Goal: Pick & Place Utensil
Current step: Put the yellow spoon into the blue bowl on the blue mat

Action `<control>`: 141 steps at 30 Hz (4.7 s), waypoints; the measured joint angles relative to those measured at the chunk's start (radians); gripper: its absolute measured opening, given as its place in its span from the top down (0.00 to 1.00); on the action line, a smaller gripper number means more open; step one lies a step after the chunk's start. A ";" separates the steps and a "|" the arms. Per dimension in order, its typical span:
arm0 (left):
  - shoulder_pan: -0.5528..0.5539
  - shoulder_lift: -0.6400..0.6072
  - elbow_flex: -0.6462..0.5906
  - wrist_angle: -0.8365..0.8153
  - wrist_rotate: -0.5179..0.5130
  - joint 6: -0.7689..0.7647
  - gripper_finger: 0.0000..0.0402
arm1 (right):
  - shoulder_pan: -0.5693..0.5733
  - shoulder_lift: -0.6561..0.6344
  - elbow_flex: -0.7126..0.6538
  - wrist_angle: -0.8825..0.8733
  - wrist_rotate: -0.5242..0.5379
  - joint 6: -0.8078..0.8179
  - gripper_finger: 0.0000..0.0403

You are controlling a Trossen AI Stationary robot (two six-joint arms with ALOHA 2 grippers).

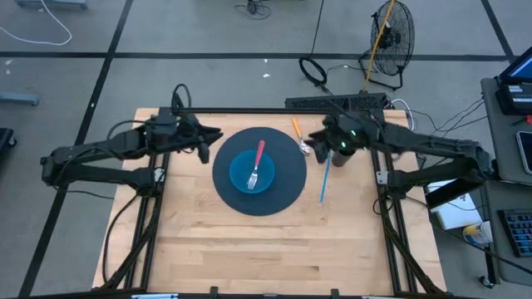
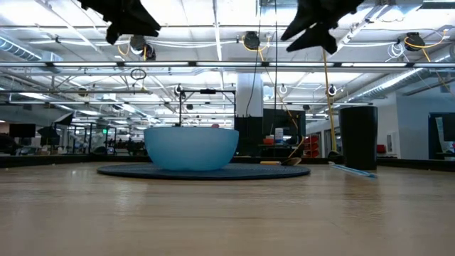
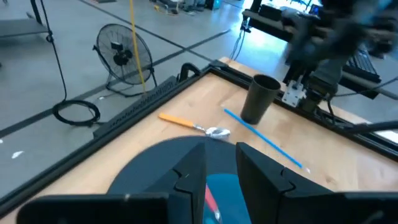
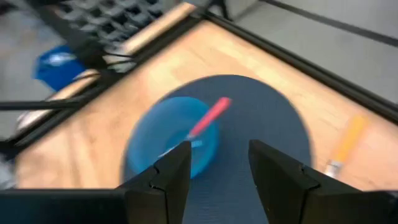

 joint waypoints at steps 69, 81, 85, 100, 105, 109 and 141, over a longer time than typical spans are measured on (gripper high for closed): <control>0.000 0.019 0.000 -0.159 -0.103 -0.109 0.78 | -0.498 1.101 1.026 -0.697 -0.438 -0.381 0.66; 0.000 0.019 0.000 -0.157 -0.083 -0.130 0.78 | -0.490 1.092 0.907 -0.703 -0.228 -0.246 0.66; 0.000 0.019 0.000 -0.157 -0.087 -0.115 0.78 | -0.458 1.083 0.808 -0.662 -0.170 -0.221 0.64; 0.000 0.019 0.000 -0.155 -0.106 -0.102 0.78 | -0.428 0.948 0.457 -0.353 -0.128 -0.147 0.52; 0.000 0.019 0.000 -0.151 -0.106 -0.108 0.78 | -0.420 0.950 0.436 -0.320 -0.156 -0.137 0.53; 0.000 0.019 0.000 -0.151 -0.106 -0.116 0.78 | -0.419 0.948 0.436 -0.286 -0.157 -0.127 0.55; 0.000 0.019 0.000 -0.153 -0.106 -0.113 0.78 | -0.429 0.981 0.439 -0.295 -0.156 -0.068 0.58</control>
